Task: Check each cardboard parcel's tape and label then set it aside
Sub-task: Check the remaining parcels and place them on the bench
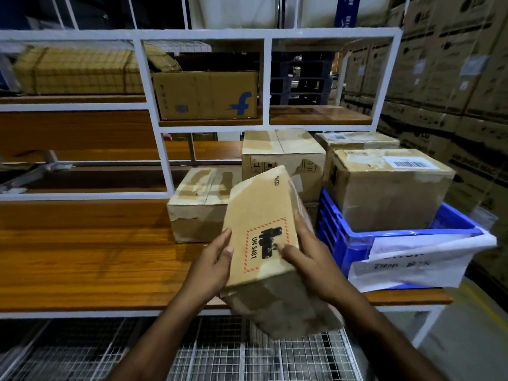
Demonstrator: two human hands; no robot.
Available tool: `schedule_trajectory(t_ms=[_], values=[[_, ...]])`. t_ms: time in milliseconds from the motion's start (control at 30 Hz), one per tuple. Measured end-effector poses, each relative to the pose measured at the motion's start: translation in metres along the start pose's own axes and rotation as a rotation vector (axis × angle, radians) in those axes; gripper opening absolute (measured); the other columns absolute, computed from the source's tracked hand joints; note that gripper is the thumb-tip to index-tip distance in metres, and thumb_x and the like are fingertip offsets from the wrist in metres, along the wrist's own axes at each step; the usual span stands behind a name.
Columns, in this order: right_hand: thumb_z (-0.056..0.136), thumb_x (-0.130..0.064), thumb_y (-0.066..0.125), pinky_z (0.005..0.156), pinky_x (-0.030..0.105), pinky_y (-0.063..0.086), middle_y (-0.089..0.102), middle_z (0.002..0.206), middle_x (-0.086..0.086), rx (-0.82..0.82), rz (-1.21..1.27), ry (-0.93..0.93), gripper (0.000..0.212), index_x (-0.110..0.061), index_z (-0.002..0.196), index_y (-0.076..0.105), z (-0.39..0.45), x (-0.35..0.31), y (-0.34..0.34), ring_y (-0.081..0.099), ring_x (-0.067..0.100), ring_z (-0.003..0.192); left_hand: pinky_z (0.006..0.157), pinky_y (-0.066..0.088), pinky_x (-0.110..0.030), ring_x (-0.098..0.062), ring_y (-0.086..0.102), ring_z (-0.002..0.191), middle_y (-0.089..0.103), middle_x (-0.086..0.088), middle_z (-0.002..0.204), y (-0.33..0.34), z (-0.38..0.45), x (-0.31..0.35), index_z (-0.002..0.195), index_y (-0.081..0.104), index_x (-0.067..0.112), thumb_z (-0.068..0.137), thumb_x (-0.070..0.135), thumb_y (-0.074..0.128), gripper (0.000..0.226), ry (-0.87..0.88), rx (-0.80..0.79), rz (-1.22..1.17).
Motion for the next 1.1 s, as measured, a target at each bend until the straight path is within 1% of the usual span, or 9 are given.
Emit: schedule_trajectory(t_ms=[67,167,367,533,633,700,833,967,1100], values=[[0.073,-0.078,0.042,0.122,0.045,0.017,0.008,0.166,-0.006,-0.045,-0.220,-0.020,0.105,-0.032,0.158,0.001,0.005,-0.009,0.009,0.009,0.011,0.151,0.078,0.054,-0.029,-0.006,0.059,0.100,0.058,0.007,0.129,0.010,0.004,-0.011,0.150,0.036,0.033,0.106,0.027,0.037,0.044,-0.042,-0.004,0.033],[0.074,-0.081,0.039,0.123,0.050,0.010,-0.007,0.165,-0.007,-0.034,-0.346,-0.053,0.109,-0.030,0.157,-0.009,0.011,-0.016,0.023,-0.006,0.008,0.151,0.070,0.046,-0.026,-0.007,0.055,0.095,0.059,0.006,0.122,0.014,0.008,-0.016,0.144,0.045,0.031,0.106,0.033,0.035,0.039,-0.079,0.044,0.004],[0.081,-0.082,0.040,0.123,0.050,0.001,-0.012,0.165,0.000,-0.150,-0.600,-0.151,0.110,-0.021,0.157,-0.010,0.017,-0.028,0.073,-0.014,0.015,0.151,0.109,0.039,-0.039,-0.015,0.051,0.127,0.057,0.010,0.137,0.012,0.041,-0.054,0.130,0.061,0.037,0.077,0.088,0.040,0.076,-0.156,-0.009,-0.127],[0.089,-0.073,0.039,0.115,0.046,0.030,0.038,0.153,0.021,-0.107,-0.841,-0.305,0.094,-0.002,0.150,0.032,0.026,-0.028,0.110,0.035,0.032,0.143,0.077,0.043,-0.006,0.006,0.054,0.100,0.057,0.013,0.115,0.011,0.033,-0.045,0.118,0.055,0.030,0.105,0.032,0.034,0.024,-0.111,-0.036,-0.249],[0.090,-0.069,0.031,0.100,0.045,0.050,0.061,0.130,0.023,-0.185,-0.975,-0.326,0.088,0.002,0.136,0.052,0.027,-0.010,0.134,0.058,0.035,0.123,0.100,0.033,-0.011,-0.004,0.039,0.124,0.043,0.007,0.133,0.012,0.026,-0.051,0.126,0.037,0.028,0.100,0.034,0.049,0.030,-0.010,-0.075,-0.176],[0.092,-0.066,0.027,0.100,0.044,0.051,0.062,0.129,0.023,-0.169,-0.986,-0.373,0.086,0.003,0.135,0.053,0.025,-0.007,0.141,0.059,0.034,0.122,0.095,0.035,-0.008,-0.005,0.040,0.122,0.049,0.011,0.127,0.014,0.025,-0.054,0.118,0.043,0.031,0.101,0.013,0.048,0.025,-0.011,-0.076,-0.197],[0.100,-0.055,0.038,0.107,0.037,0.043,0.056,0.140,0.009,-0.196,-0.561,-0.289,0.060,-0.017,0.146,0.043,0.031,-0.010,0.128,0.053,0.025,0.126,0.076,0.050,-0.018,-0.005,0.068,0.093,0.074,0.014,0.082,0.015,0.040,-0.055,0.099,0.062,0.021,0.106,0.016,0.036,0.027,-0.167,-0.030,-0.429],[0.106,-0.042,0.030,0.119,0.038,0.025,0.036,0.155,0.011,-0.142,-0.630,-0.111,0.054,-0.011,0.151,0.030,0.052,0.025,0.091,0.035,0.026,0.141,0.089,0.053,-0.037,-0.021,0.065,0.105,0.068,-0.002,0.116,0.022,0.060,-0.058,0.135,0.049,0.026,0.103,0.005,0.041,0.039,-0.183,-0.086,-0.385],[0.105,-0.040,0.028,0.122,0.040,0.013,0.020,0.162,0.016,-0.122,-0.846,0.055,0.062,-0.005,0.155,0.017,0.090,0.077,0.053,0.017,0.028,0.149,0.103,0.045,-0.040,-0.021,0.052,0.125,0.053,0.003,0.137,0.029,0.095,-0.061,0.145,0.039,0.029,0.104,0.034,0.033,0.042,0.010,-0.059,0.217]])
Point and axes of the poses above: each hand's wrist, its own z-axis towards the middle knuckle, its own y-axis out of the palm, x = y × z, the point moved 7 cm from there along z, towards the middle knuckle
